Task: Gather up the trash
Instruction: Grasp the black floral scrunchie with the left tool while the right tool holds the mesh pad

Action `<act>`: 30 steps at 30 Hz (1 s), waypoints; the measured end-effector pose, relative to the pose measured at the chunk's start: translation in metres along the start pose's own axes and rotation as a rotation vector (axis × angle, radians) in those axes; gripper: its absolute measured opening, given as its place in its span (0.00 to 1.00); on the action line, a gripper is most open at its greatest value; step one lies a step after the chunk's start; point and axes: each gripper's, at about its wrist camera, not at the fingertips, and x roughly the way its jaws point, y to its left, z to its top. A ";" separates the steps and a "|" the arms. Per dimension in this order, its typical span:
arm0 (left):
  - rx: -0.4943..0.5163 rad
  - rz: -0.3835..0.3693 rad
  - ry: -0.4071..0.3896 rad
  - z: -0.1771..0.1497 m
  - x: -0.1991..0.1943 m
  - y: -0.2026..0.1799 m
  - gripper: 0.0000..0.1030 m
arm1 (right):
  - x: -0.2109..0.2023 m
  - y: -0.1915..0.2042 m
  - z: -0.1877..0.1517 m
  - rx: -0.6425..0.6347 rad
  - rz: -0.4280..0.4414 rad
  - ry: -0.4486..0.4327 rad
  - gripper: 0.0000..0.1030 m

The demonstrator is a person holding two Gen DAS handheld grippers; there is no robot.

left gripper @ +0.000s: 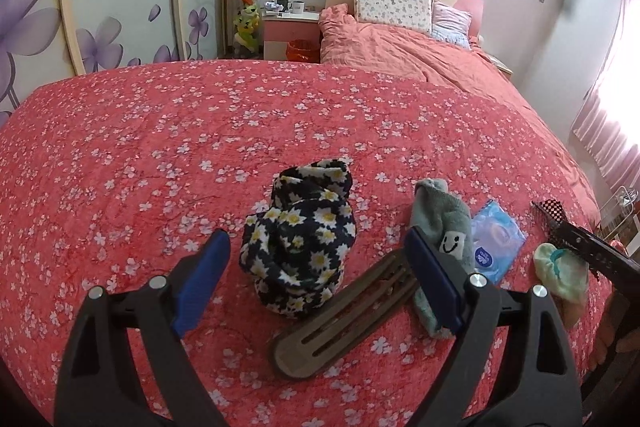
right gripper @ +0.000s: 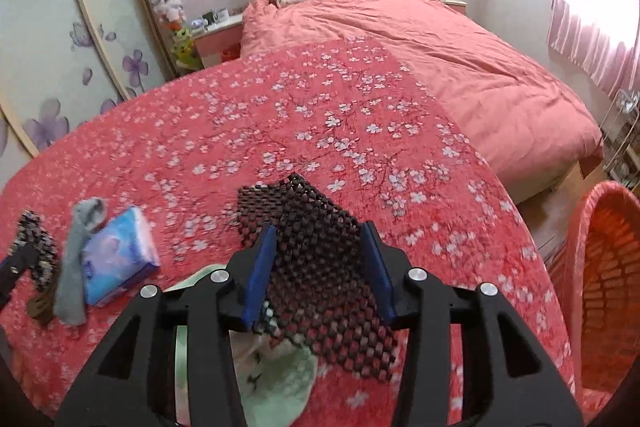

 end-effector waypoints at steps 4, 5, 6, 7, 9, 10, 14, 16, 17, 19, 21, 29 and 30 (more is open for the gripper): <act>-0.001 -0.001 0.004 0.001 0.002 0.000 0.83 | 0.004 -0.011 0.001 -0.006 -0.028 0.002 0.10; 0.000 -0.002 0.005 0.001 0.003 0.000 0.82 | 0.003 -0.013 0.002 0.000 -0.030 0.001 0.08; -0.002 -0.005 0.007 0.001 0.004 0.001 0.80 | 0.001 -0.016 0.002 0.007 -0.039 -0.003 0.07; -0.005 -0.007 0.010 0.001 0.005 0.000 0.78 | -0.002 -0.021 0.001 0.015 -0.062 -0.014 0.06; -0.010 -0.010 0.014 0.001 0.008 0.001 0.76 | -0.008 -0.030 -0.002 0.038 -0.078 -0.028 0.06; -0.013 -0.009 0.016 0.002 0.010 0.002 0.74 | -0.010 -0.033 -0.005 0.045 -0.088 -0.033 0.06; -0.038 -0.021 0.033 0.001 0.017 0.008 0.64 | -0.009 -0.040 -0.011 0.063 -0.096 -0.026 0.06; -0.045 -0.025 0.034 0.002 0.018 0.011 0.59 | -0.009 -0.041 -0.011 0.065 -0.096 -0.022 0.06; -0.048 -0.025 0.032 0.002 0.018 0.012 0.59 | -0.009 -0.040 -0.010 0.062 -0.099 -0.021 0.06; -0.056 -0.017 0.028 0.003 0.019 0.016 0.58 | -0.009 -0.039 -0.010 0.057 -0.105 -0.018 0.06; -0.067 -0.010 0.032 0.003 0.022 0.019 0.51 | -0.007 -0.037 -0.007 0.057 -0.106 -0.016 0.06; -0.096 -0.012 0.057 0.000 0.026 0.027 0.25 | -0.004 -0.038 -0.006 0.055 -0.106 -0.014 0.07; -0.097 -0.010 0.060 0.000 0.026 0.029 0.22 | -0.003 -0.038 -0.006 0.055 -0.103 -0.014 0.07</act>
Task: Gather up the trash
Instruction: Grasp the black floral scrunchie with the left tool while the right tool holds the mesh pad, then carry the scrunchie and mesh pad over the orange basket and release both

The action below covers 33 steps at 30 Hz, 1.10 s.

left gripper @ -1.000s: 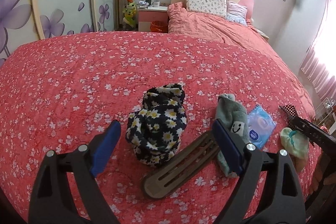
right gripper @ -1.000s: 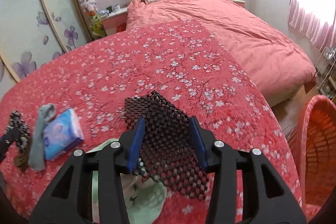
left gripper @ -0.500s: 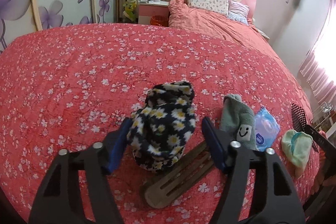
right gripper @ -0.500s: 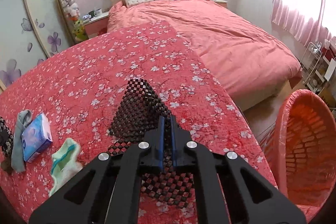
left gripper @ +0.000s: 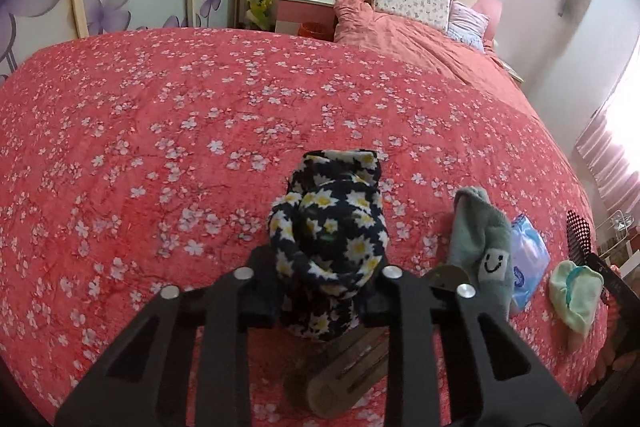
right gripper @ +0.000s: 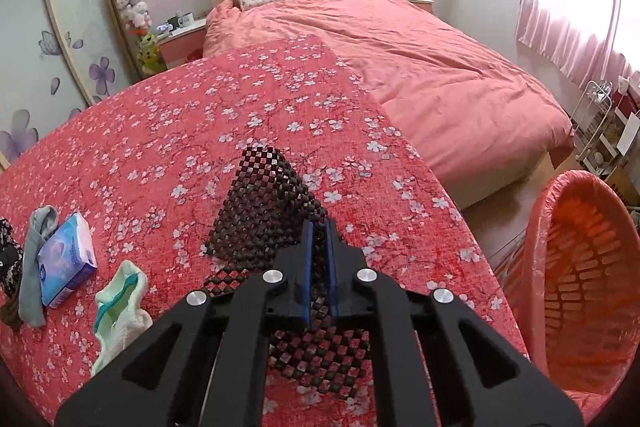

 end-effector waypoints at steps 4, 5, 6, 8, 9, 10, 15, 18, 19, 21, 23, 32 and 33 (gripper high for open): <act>0.004 -0.003 0.002 0.002 -0.004 0.002 0.16 | 0.001 -0.004 -0.001 0.018 0.031 -0.001 0.07; 0.005 -0.005 -0.001 0.004 -0.004 0.002 0.16 | 0.000 -0.005 -0.001 0.023 0.037 -0.003 0.06; 0.007 -0.009 -0.005 0.004 -0.007 0.001 0.16 | -0.002 -0.007 -0.002 0.024 0.047 -0.010 0.06; 0.016 -0.015 -0.017 0.005 -0.015 -0.001 0.16 | -0.008 -0.010 -0.004 0.022 0.060 -0.029 0.05; 0.025 -0.015 -0.027 0.005 -0.020 -0.004 0.16 | -0.012 -0.011 -0.005 0.024 0.069 -0.040 0.05; 0.031 -0.016 -0.034 0.005 -0.025 -0.006 0.16 | -0.019 -0.012 -0.005 0.031 0.086 -0.054 0.05; 0.063 -0.046 -0.070 0.006 -0.052 -0.025 0.16 | -0.058 -0.018 -0.001 0.057 0.145 -0.134 0.05; 0.092 -0.079 -0.089 0.005 -0.070 -0.042 0.16 | -0.087 -0.028 0.001 0.068 0.165 -0.191 0.05; 0.104 -0.093 -0.096 0.003 -0.076 -0.050 0.16 | -0.094 -0.031 0.000 0.074 0.170 -0.205 0.05; 0.127 -0.119 -0.103 0.000 -0.087 -0.066 0.16 | -0.107 -0.036 0.001 0.086 0.169 -0.230 0.05; 0.150 -0.153 -0.105 -0.003 -0.095 -0.082 0.16 | -0.118 -0.041 -0.001 0.098 0.169 -0.254 0.05; 0.276 -0.308 -0.112 -0.024 -0.134 -0.169 0.16 | -0.168 -0.079 -0.011 0.154 0.108 -0.382 0.05; 0.286 -0.320 -0.111 -0.027 -0.136 -0.177 0.16 | -0.171 -0.084 -0.012 0.161 0.097 -0.393 0.05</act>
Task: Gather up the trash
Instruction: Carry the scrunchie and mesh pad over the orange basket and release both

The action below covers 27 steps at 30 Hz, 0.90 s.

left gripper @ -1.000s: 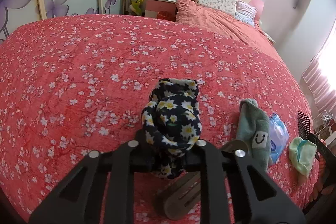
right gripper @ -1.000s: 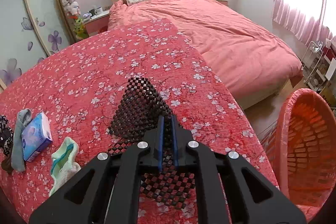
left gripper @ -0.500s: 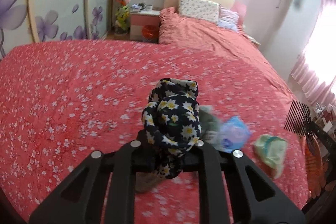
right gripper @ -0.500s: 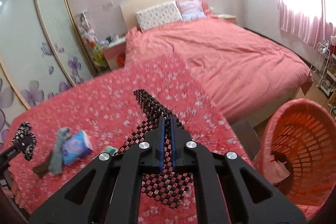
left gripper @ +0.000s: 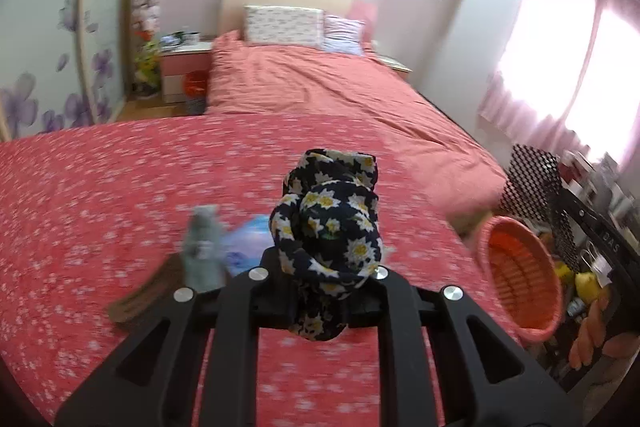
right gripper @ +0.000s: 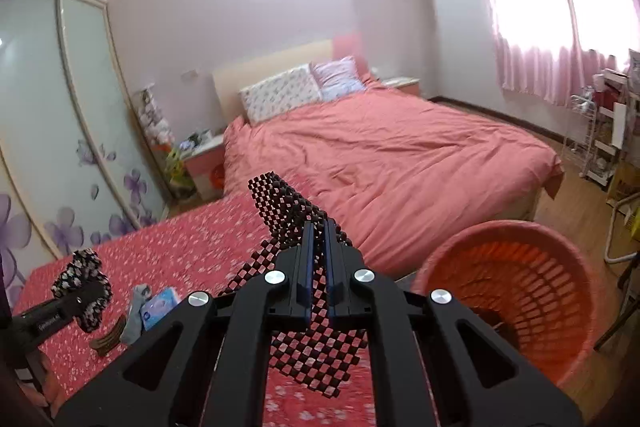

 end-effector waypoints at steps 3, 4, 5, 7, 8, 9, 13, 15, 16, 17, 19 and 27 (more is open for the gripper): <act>0.035 -0.052 0.005 -0.001 0.004 -0.032 0.16 | -0.014 -0.019 0.003 0.020 -0.036 -0.041 0.05; 0.044 -0.074 0.010 -0.001 0.006 -0.045 0.16 | -0.017 -0.024 0.003 0.029 -0.049 -0.053 0.05; 0.054 -0.098 0.018 -0.002 0.009 -0.057 0.16 | -0.020 -0.031 0.003 0.034 -0.063 -0.063 0.05; 0.073 -0.137 0.032 -0.005 0.016 -0.080 0.16 | -0.025 -0.042 0.003 0.042 -0.094 -0.084 0.05; 0.083 -0.151 0.037 -0.007 0.018 -0.089 0.16 | -0.028 -0.048 0.002 0.045 -0.112 -0.094 0.05; 0.096 -0.169 0.044 -0.009 0.022 -0.101 0.16 | -0.029 -0.052 0.001 0.047 -0.123 -0.101 0.05; 0.141 -0.242 0.076 -0.019 0.038 -0.150 0.16 | -0.030 -0.077 0.000 0.078 -0.173 -0.119 0.05; 0.163 -0.277 0.096 -0.024 0.050 -0.175 0.16 | -0.030 -0.085 -0.002 0.091 -0.188 -0.121 0.05; 0.170 -0.290 0.103 -0.025 0.055 -0.182 0.16 | -0.029 -0.091 -0.003 0.102 -0.197 -0.121 0.05; 0.178 -0.304 0.112 -0.027 0.060 -0.191 0.16 | -0.027 -0.098 -0.005 0.113 -0.205 -0.119 0.05; 0.197 -0.333 0.134 -0.033 0.072 -0.211 0.16 | -0.025 -0.109 -0.007 0.131 -0.220 -0.116 0.05; 0.264 -0.408 0.209 -0.053 0.117 -0.268 0.16 | -0.014 -0.160 -0.019 0.226 -0.249 -0.080 0.05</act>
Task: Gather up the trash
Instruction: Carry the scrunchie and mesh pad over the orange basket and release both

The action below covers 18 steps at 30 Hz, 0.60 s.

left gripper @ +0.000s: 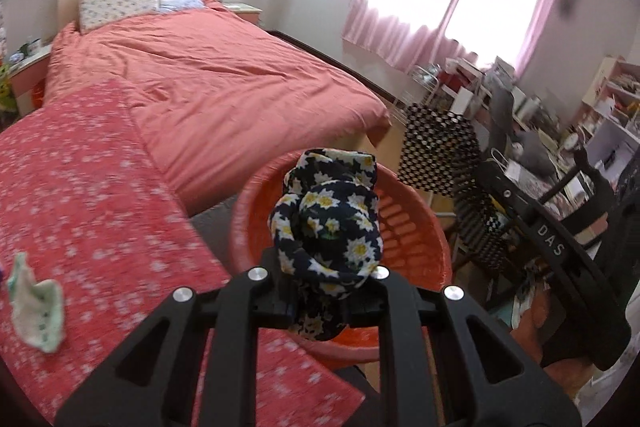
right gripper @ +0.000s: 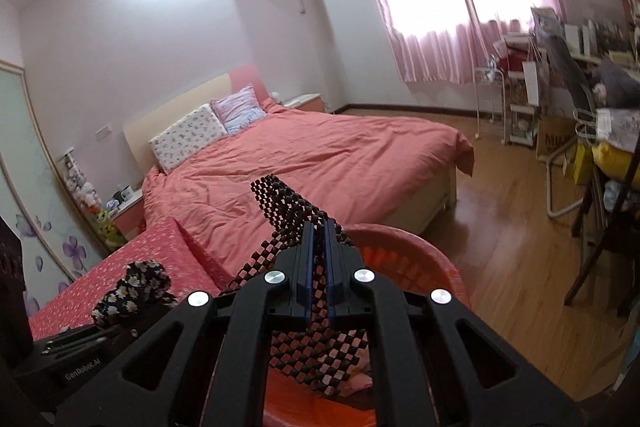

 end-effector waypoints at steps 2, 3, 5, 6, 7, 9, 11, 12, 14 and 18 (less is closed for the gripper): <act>0.004 -0.013 0.019 0.001 0.014 -0.005 0.18 | 0.004 -0.005 -0.002 0.010 -0.005 0.009 0.05; 0.006 -0.017 0.032 0.001 0.023 -0.008 0.20 | 0.005 -0.007 -0.003 0.013 -0.006 0.014 0.05; 0.000 -0.017 0.058 0.001 0.038 -0.010 0.24 | 0.013 -0.013 -0.003 0.030 0.005 0.035 0.05; -0.004 -0.014 0.070 0.001 0.045 -0.010 0.29 | 0.017 -0.016 -0.005 0.039 0.013 0.049 0.05; -0.008 -0.008 0.080 -0.001 0.050 -0.010 0.35 | 0.019 -0.017 -0.006 0.048 0.013 0.061 0.06; -0.015 0.003 0.094 -0.004 0.058 -0.006 0.41 | 0.024 -0.022 -0.006 0.057 0.016 0.082 0.07; -0.025 0.013 0.106 -0.007 0.061 0.001 0.47 | 0.028 -0.024 -0.010 0.064 0.021 0.101 0.13; -0.032 0.018 0.109 -0.009 0.063 0.005 0.50 | 0.028 -0.025 -0.011 0.064 0.020 0.107 0.18; -0.045 0.031 0.112 -0.011 0.064 0.011 0.55 | 0.028 -0.025 -0.014 0.068 0.021 0.114 0.30; -0.049 0.076 0.102 -0.012 0.054 0.023 0.61 | 0.025 -0.022 -0.017 0.053 0.007 0.125 0.31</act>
